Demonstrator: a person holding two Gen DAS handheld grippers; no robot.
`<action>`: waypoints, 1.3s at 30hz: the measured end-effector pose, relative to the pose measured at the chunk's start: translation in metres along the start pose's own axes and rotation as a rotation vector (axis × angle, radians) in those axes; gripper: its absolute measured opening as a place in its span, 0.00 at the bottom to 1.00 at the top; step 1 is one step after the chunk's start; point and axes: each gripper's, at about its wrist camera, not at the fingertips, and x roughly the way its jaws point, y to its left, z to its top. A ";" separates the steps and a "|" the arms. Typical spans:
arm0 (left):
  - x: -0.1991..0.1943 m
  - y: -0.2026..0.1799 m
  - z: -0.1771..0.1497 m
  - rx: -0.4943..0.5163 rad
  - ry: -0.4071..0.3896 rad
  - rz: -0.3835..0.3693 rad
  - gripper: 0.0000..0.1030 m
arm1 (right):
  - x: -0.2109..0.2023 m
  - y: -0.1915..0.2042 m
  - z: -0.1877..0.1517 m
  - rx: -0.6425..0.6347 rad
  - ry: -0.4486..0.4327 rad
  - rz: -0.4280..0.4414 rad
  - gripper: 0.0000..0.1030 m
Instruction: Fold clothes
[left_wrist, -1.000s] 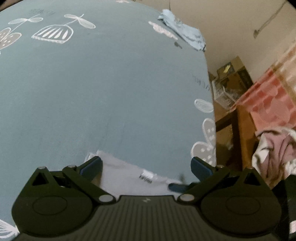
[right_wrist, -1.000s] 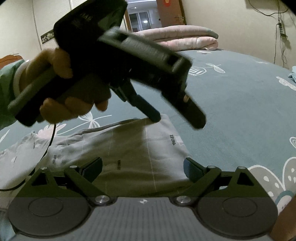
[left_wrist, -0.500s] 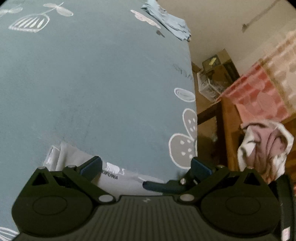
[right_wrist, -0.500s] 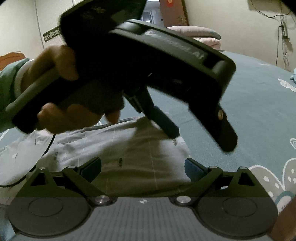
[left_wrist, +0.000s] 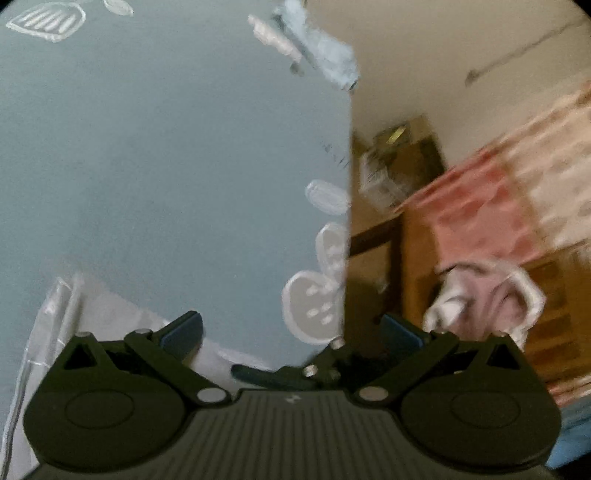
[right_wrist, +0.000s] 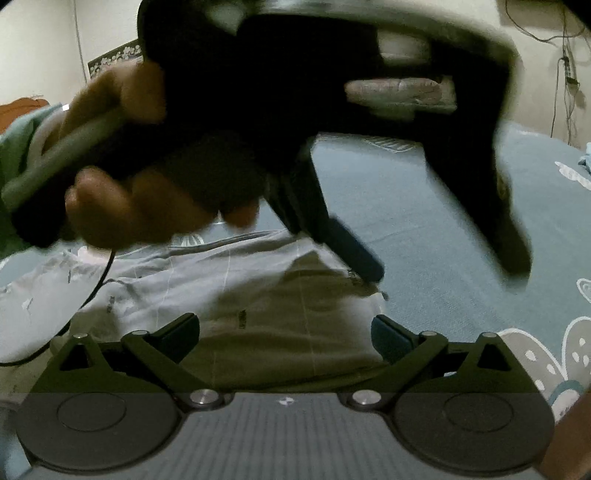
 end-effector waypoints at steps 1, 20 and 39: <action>-0.010 -0.001 0.000 0.000 -0.030 0.001 0.99 | -0.002 0.001 0.000 0.002 -0.006 0.000 0.98; -0.141 0.020 -0.094 -0.163 -0.185 0.275 0.99 | -0.028 -0.014 0.013 -0.010 0.003 0.056 0.99; -0.231 0.060 -0.251 -0.323 -0.322 0.626 0.99 | 0.023 0.051 0.111 -0.160 0.129 -0.014 1.00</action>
